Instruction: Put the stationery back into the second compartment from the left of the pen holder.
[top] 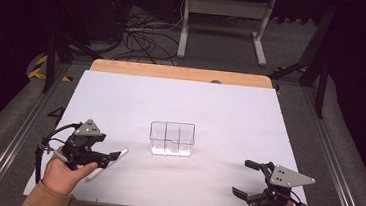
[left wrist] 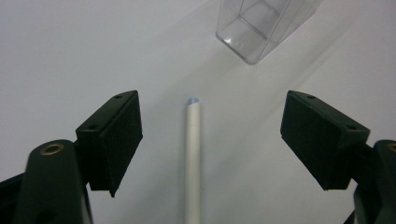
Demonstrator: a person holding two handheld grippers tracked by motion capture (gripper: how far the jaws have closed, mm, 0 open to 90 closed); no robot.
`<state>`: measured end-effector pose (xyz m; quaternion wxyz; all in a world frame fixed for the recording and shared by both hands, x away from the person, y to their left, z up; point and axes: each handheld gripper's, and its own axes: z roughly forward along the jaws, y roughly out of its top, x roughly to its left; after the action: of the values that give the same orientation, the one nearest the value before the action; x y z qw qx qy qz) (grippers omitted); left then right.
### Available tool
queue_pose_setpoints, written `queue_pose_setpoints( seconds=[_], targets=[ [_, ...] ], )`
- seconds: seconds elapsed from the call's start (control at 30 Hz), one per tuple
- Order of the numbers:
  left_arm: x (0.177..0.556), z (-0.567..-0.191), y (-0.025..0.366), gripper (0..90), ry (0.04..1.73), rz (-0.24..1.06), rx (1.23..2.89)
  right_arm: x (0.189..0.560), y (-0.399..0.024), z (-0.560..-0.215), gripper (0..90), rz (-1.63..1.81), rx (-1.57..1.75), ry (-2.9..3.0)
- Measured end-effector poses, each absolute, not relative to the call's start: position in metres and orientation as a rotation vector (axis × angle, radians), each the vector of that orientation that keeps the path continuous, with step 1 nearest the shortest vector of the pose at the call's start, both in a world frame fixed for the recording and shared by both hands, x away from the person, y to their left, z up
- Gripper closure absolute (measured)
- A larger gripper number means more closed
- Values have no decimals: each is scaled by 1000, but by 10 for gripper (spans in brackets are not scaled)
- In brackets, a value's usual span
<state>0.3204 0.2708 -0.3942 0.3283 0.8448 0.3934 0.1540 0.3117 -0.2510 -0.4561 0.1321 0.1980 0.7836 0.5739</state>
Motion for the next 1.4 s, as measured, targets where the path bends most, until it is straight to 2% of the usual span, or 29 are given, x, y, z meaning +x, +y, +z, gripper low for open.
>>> queue_pose_setpoints(
  seconds=[0.2,0.5,0.9,1.2,1.4],
  targets=[
    [321,-405,268,230,1054,383,2274,311,-251,-456,46,1667,573,2273],
    [325,-420,269,298,1136,305,2305,311,-252,-456,46,1671,556,2274],
    [326,-428,259,383,1175,340,2421,311,-251,-456,46,1666,555,2279],
    [327,-432,254,412,1207,359,2464,311,-251,-456,46,1664,555,2280],
    [327,-434,250,479,1215,378,2490,311,-251,-456,46,1670,558,2280]
  ],
)
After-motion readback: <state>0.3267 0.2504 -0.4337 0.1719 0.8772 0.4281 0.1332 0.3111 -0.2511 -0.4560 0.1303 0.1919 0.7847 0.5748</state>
